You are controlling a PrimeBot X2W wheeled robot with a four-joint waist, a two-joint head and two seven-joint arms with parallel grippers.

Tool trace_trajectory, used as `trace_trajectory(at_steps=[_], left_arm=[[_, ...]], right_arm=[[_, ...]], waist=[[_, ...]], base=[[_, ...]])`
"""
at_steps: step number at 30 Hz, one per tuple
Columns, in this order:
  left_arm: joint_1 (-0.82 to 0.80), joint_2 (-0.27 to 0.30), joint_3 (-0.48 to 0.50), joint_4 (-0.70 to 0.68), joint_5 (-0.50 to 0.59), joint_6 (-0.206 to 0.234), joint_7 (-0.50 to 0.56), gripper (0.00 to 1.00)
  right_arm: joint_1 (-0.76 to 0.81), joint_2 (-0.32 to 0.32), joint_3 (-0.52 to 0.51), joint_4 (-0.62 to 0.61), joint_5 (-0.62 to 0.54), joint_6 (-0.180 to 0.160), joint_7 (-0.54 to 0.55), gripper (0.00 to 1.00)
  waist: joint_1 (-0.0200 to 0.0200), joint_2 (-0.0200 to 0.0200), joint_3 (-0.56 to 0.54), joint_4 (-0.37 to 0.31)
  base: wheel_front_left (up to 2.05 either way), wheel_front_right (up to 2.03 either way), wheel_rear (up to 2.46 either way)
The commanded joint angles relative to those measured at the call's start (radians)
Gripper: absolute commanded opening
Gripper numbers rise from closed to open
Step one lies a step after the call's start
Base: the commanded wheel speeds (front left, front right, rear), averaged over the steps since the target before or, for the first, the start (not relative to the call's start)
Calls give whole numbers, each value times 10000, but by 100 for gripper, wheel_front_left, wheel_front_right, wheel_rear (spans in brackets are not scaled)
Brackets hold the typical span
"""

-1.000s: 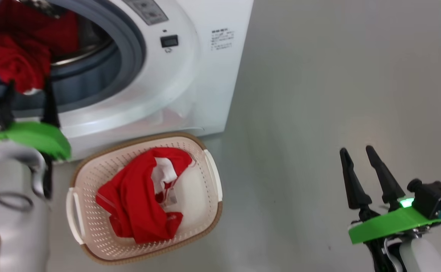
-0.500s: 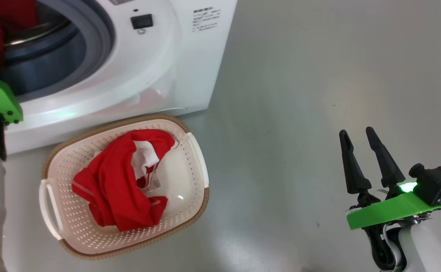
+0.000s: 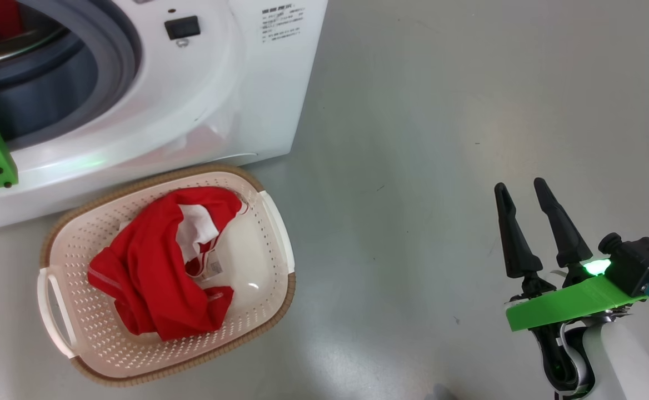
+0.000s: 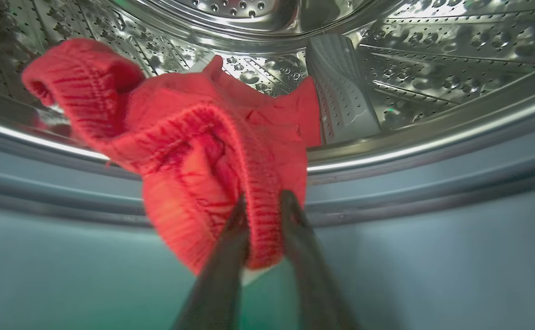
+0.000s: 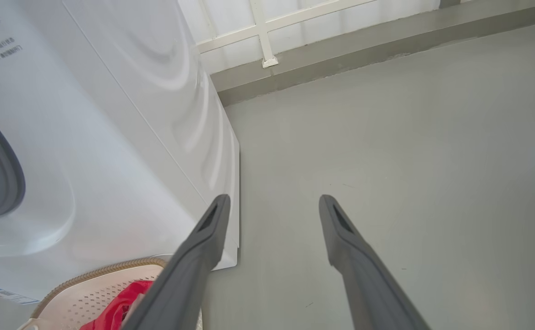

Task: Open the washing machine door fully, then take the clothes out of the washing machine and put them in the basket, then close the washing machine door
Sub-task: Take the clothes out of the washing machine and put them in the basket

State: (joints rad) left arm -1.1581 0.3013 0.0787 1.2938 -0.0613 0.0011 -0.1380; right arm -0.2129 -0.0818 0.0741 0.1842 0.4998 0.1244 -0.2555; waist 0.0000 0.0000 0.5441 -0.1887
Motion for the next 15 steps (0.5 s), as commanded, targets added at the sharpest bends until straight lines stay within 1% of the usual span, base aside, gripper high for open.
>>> trace_trajectory(at_steps=[1, 6, 8, 11, 13, 15], left_arm=[[-141, 553, 101, -160, -23, 86, -107, 0], [2, 439, 114, -127, -192, -25, -616, 0], [171, 314, 178, -213, -360, -178, -1000, 0], [491, 213, 265, -562, -536, -363, -1197, 0], [795, 141, 356, -1248, -645, -441, -1227, 0], [1300, 0, 553, -2442, -806, -542, -1232, 0]], right_arm=[[-7, 0, 167, -243, -56, 63, -63, 100], [31, 20, 97, -201, -79, 63, -63, 100], [59, 16, 83, -167, -86, 63, -63, 100], [110, -13, 120, -114, -89, 63, -63, 100], [158, -41, 118, -77, -83, 63, -63, 100], [202, -68, 115, -59, -84, 63, -63, 100]], waist=[[0, 0, -7, 5], [0, 0, -163, 126], [0, 0, -351, 232], [0, 0, -580, 316], [0, 0, -738, 386], [0, 0, -893, 458]], base=[[0, 0, 0], [0, 0, 0], [0, 0, 0], [0, 0, 0], [0, 0, 0], [0, 0, 0]])
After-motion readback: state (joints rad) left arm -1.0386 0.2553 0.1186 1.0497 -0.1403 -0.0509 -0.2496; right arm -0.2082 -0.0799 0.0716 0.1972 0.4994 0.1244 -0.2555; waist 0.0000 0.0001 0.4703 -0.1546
